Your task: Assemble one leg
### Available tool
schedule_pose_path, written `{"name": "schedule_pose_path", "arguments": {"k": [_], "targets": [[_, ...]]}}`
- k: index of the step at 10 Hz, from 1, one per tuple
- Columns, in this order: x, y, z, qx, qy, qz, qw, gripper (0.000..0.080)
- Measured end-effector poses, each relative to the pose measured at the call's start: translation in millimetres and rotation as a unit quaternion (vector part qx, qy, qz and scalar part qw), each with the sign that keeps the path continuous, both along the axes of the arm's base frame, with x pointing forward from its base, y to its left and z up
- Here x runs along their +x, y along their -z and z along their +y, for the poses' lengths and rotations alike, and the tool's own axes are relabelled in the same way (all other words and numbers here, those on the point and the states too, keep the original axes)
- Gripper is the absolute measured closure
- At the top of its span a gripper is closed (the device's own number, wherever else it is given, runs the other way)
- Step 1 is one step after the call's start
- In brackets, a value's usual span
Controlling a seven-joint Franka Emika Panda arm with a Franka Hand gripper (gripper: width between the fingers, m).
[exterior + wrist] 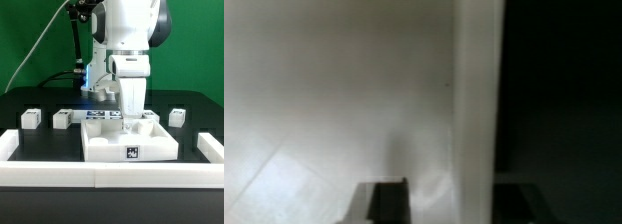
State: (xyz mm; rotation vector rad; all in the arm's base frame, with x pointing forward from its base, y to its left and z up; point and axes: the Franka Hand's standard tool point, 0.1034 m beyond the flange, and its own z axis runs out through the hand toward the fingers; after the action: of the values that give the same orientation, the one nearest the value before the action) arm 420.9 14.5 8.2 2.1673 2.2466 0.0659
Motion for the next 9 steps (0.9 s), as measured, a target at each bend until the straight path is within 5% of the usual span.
{"name": "schedule_pose_path", "arguments": {"k": [1, 7, 9], "targets": [[0.0, 0.0, -0.1, 0.0, 0.0, 0.0, 1.0, 0.0733], [0.3, 0.2, 0.1, -0.001, 0.0, 0.002, 1.0, 0.074], [12.6, -0.1, 9.2, -0.005, -0.004, 0.01, 1.0, 0.074]]}}
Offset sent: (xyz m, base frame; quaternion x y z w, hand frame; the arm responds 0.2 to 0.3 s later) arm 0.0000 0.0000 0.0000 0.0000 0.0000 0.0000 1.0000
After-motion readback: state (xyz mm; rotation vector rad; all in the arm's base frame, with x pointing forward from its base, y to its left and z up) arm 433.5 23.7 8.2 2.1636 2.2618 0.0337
